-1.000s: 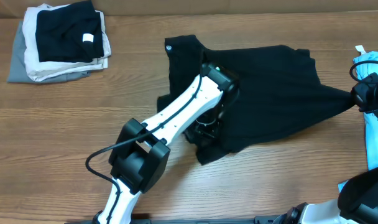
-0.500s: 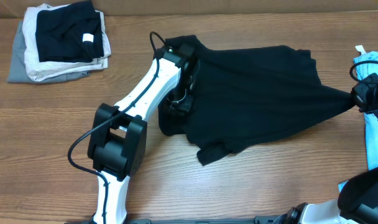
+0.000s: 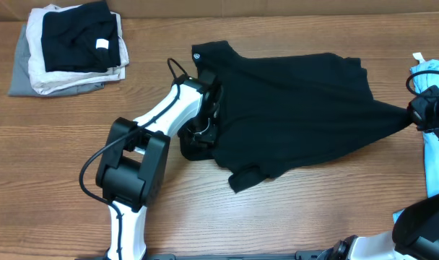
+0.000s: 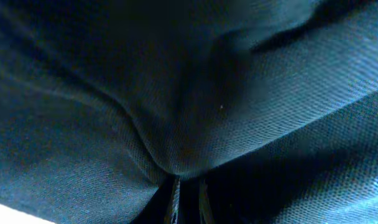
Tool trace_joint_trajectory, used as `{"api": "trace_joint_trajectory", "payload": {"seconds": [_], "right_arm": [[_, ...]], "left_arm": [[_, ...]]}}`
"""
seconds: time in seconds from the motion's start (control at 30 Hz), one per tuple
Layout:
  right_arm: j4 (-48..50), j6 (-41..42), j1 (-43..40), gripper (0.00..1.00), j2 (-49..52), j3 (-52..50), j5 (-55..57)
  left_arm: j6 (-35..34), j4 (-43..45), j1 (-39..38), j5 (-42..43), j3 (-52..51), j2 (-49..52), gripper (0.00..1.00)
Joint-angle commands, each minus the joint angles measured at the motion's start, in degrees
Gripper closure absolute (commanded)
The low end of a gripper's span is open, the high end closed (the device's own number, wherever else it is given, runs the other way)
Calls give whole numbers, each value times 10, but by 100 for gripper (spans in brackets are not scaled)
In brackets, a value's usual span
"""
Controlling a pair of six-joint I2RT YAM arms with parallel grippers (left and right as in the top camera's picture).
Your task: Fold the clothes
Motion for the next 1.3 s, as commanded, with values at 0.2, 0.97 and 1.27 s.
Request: {"api": "trace_joint_trajectory", "payload": {"seconds": [0.2,0.97,1.27], "right_arm": [[-17,3,13,92,-12,4,5],[-28,17,108,89,-12,-50,21],[-2,19,106,85,-11,-60,40]], "left_arm": [[-46,-14,125,-61,-21,2,87],[-33,-208,197,-47,205,-22,84],[-13,-268,13,-12,179,-29,78]]}}
